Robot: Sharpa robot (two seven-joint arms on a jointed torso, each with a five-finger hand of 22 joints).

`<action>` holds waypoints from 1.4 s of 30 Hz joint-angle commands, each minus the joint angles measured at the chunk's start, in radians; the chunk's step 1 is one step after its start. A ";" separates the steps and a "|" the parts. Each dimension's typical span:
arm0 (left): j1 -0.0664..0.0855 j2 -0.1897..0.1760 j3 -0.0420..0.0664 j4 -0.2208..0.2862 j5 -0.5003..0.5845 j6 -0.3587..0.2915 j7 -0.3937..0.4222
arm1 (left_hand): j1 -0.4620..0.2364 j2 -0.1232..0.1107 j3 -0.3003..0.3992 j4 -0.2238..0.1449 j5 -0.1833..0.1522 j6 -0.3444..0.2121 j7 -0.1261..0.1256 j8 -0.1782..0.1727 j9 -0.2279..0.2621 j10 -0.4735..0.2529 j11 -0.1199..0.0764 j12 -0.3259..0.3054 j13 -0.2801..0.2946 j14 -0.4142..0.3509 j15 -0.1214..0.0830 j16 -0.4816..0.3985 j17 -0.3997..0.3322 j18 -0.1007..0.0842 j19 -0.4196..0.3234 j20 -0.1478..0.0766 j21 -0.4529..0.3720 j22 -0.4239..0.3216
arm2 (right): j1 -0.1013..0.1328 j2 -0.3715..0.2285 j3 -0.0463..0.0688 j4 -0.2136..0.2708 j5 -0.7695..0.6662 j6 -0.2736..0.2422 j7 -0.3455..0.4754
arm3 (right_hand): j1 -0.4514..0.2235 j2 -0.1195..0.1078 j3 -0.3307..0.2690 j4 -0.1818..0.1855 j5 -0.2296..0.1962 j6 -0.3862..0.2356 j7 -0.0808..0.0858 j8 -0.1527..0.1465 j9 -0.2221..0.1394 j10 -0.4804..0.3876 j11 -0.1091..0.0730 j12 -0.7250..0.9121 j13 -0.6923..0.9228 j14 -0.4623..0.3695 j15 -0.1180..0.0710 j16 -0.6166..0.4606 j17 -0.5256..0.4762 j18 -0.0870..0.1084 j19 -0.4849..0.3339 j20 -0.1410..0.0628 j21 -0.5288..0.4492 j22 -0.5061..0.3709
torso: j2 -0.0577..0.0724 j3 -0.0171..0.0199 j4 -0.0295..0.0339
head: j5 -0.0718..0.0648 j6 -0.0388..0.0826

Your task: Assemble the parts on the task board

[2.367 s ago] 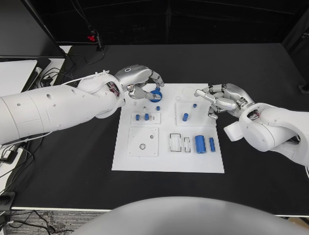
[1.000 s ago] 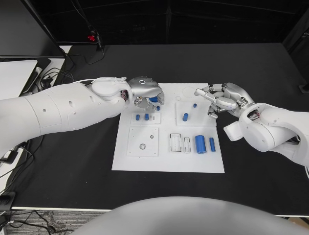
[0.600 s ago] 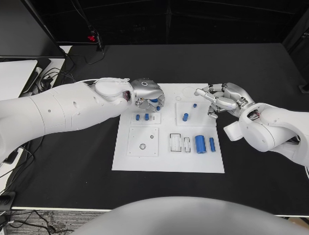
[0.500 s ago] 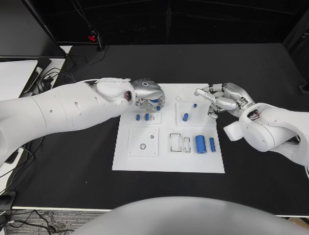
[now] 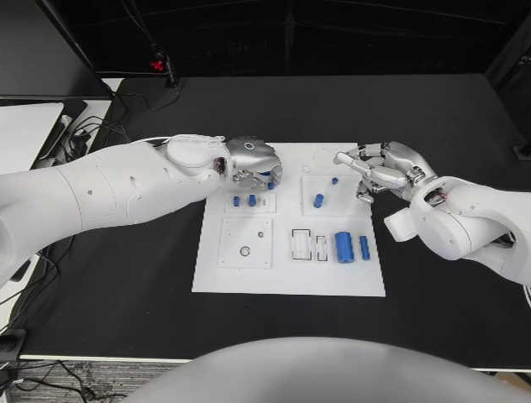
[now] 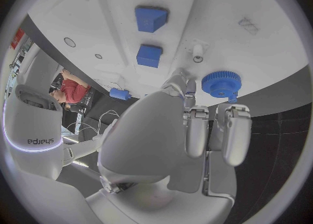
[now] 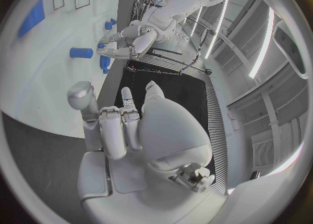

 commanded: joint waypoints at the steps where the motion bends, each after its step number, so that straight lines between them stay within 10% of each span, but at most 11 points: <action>1: -0.003 0.004 -0.001 -0.002 -0.033 0.017 -0.007 | 0.008 0.002 0.007 0.001 -0.003 0.002 0.002 -0.005 -0.001 0.004 -0.001 -0.003 -0.001 0.102 -0.004 0.001 0.263 -0.007 0.106 -0.008 0.003 0.263 | 0.001 0.002 0.000 0.002 -0.002 0.001 0.009 | 0.009 0.001 -0.008 0.001 0.006 -0.007 -0.001 0.005 -0.002 0.110 0.001 -0.003 0.067 0.057 0.000 0.001 0.180 0.006 -0.004 0.000 -0.003 0.001 | 0.000 0.0001 0.0002 | 0.002 0.000; 42: -0.005 0.016 -0.001 -0.017 -0.044 0.020 -0.003 | -0.017 0.012 0.060 0.000 -0.004 0.118 -0.007 0.012 0.021 0.136 -0.012 -0.004 0.001 0.102 -0.015 0.001 0.263 -0.007 0.106 -0.012 0.003 0.263 | 0.001 0.002 0.000 0.003 -0.002 0.002 0.004 | 0.009 0.001 -0.008 0.001 0.006 -0.007 -0.001 0.005 -0.002 0.110 0.001 -0.003 0.067 0.057 0.000 0.001 0.180 0.006 -0.004 0.000 -0.003 0.001 | 0.000 0.0005 0.0006 | -0.001 0.000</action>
